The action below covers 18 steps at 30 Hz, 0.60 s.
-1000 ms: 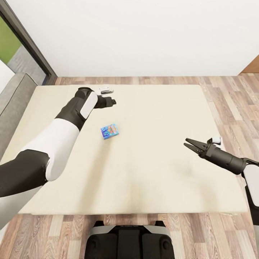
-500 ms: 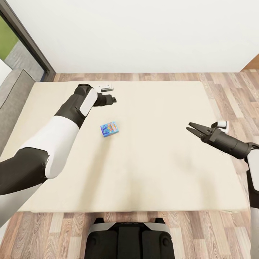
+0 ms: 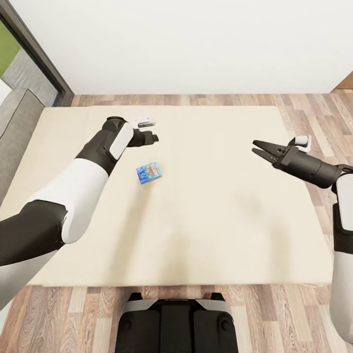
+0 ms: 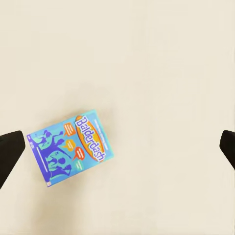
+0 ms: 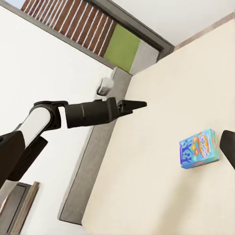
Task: Put all the toys in the child's room - the three board games (two on the bed and one on the table), the two jigsaw puzzles on the table, and the tennis ball on the table - inside the toy box on the table in the child's room.
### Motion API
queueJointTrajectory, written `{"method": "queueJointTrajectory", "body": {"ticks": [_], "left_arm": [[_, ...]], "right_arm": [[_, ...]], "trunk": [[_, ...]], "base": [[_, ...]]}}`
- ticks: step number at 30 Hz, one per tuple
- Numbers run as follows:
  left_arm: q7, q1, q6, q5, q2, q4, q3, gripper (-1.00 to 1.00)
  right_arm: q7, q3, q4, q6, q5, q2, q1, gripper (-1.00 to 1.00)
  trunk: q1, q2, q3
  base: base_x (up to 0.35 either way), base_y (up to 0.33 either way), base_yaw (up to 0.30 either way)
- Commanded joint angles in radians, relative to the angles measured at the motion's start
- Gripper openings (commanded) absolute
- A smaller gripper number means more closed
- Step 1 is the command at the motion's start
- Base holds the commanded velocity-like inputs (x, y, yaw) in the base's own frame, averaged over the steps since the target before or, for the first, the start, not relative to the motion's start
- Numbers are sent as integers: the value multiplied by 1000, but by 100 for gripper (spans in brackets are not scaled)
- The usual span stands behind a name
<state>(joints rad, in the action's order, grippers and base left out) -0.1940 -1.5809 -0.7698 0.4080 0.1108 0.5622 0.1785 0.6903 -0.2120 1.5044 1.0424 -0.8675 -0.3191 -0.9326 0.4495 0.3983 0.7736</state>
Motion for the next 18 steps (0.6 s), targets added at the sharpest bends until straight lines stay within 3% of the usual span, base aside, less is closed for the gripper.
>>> {"method": "queueJointTrajectory", "body": {"ticks": [1,18], "left_arm": [[-9,-1,-1,11,0,-7,4,100],[-8,-1,36,9,-2,-45,4,100]], "right_arm": [[5,3,-10,5,5,0,-5,100],[4,13,-24,5,4,0,-12,100]], "trunk": [[0,2,3],[0,2,31]], "base": [[0,0,0],[0,0,0]]}}
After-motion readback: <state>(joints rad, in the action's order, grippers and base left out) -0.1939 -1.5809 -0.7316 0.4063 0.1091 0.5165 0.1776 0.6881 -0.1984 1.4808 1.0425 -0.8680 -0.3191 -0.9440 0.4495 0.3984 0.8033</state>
